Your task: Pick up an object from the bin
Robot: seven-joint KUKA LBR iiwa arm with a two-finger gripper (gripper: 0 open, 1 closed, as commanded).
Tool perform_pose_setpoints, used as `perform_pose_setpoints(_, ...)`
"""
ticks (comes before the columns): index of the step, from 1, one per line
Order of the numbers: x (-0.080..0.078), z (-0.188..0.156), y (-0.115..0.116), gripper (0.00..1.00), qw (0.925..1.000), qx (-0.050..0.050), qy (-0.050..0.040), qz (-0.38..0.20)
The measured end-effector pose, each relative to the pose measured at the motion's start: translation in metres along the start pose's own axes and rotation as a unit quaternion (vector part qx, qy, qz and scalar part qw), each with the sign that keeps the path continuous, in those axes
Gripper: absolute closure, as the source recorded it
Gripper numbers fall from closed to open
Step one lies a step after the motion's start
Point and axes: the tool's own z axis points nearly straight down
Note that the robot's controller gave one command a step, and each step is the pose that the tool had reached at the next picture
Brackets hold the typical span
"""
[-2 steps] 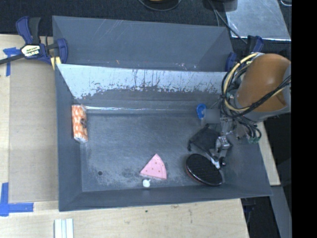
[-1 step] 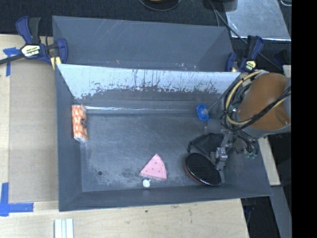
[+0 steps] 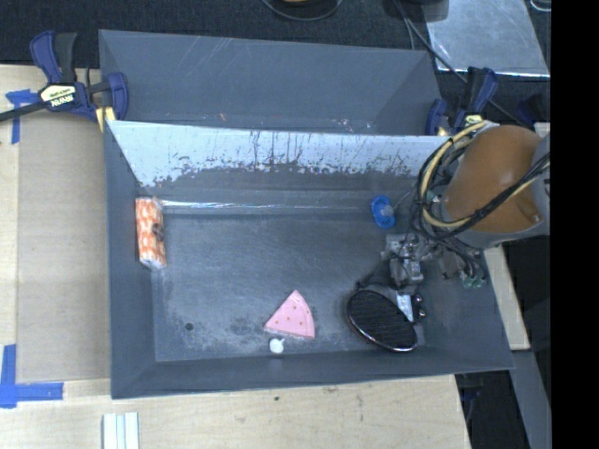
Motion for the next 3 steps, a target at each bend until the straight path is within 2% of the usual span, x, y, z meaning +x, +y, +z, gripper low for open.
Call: perform_pose_setpoints(3, 0.001, -0.013, 0.001, 1.0, 1.0, -0.001, 0.0023, 0.0)
